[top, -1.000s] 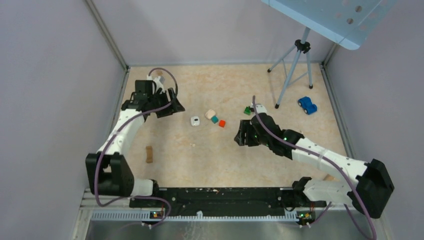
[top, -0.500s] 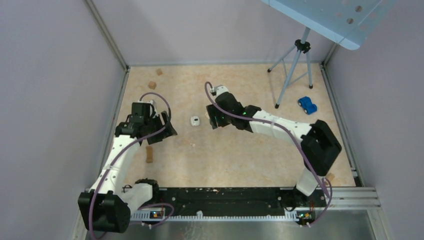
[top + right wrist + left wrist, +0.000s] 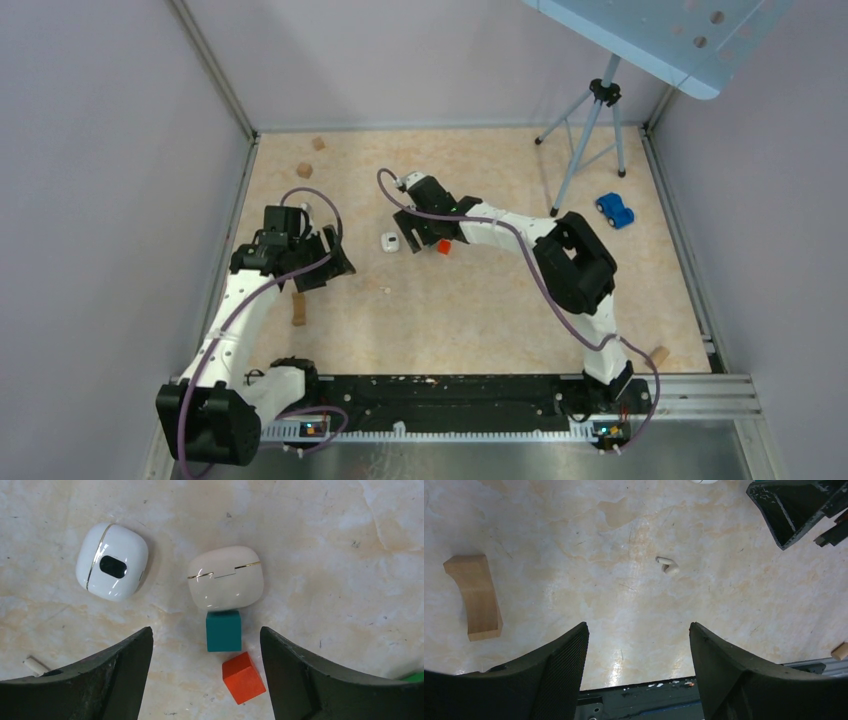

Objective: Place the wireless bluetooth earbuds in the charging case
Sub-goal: Pick up the charging case from the center of the board, then pass from the right arm to the left, then pass from the left arm to the right

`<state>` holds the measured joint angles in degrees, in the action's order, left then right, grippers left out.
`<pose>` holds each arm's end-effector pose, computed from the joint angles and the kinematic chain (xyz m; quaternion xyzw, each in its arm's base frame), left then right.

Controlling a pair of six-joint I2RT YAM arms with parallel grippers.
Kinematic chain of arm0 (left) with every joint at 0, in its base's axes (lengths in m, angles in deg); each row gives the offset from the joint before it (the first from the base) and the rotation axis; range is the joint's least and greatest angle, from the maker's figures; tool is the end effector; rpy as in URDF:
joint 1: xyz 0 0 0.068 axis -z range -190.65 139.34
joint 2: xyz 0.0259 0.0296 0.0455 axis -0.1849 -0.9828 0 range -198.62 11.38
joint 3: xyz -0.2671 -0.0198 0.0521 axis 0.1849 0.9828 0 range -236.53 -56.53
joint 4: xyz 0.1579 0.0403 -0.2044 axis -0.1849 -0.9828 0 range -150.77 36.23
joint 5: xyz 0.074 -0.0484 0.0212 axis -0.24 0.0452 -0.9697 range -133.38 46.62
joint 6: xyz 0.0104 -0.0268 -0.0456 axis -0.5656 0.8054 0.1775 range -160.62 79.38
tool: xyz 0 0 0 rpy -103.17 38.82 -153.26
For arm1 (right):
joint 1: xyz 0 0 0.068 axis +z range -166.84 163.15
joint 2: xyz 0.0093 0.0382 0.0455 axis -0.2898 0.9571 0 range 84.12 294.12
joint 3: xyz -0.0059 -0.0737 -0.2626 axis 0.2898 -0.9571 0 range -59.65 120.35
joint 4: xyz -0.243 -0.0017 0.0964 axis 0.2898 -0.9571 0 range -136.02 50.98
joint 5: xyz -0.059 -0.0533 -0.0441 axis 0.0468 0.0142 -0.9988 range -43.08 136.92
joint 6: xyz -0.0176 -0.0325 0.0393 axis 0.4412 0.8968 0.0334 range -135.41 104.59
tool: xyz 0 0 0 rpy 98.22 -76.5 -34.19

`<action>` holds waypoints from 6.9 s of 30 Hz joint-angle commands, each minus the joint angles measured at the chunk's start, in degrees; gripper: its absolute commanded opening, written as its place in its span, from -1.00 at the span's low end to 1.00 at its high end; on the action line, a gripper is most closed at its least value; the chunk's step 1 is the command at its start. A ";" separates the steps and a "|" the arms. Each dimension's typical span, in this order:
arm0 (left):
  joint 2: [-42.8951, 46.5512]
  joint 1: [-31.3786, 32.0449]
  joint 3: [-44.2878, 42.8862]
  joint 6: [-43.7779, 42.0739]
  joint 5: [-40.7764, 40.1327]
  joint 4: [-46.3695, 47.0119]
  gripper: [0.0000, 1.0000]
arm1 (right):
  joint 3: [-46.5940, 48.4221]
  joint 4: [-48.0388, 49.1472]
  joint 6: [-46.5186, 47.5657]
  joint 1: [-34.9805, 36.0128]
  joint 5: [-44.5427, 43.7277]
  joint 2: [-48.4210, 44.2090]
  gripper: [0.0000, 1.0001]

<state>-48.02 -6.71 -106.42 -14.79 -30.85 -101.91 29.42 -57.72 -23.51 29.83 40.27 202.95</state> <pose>0.1943 -0.0212 0.2676 -0.1514 0.9431 -0.1724 0.2407 0.3202 0.3334 0.1934 -0.2889 0.8878 0.1147 0.3394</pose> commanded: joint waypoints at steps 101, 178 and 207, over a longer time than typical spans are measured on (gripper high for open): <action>-28.48 24.29 5.19 21.06 46.11 43.04 -0.03 | -58.71 43.23 -23.74 2.50 23.81 -47.47 -0.21; -21.67 23.67 -9.22 25.56 34.39 16.62 -0.57 | -37.36 22.08 11.02 34.50 -50.21 -30.14 -1.00; -12.22 6.34 -2.24 4.81 42.36 25.66 0.72 | -62.39 33.46 -16.37 3.02 11.39 -58.17 -1.00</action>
<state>-66.49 -0.83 -112.43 -7.67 6.02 -85.54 -30.90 -31.21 -32.88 37.81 33.01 148.70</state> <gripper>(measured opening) 0.855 0.218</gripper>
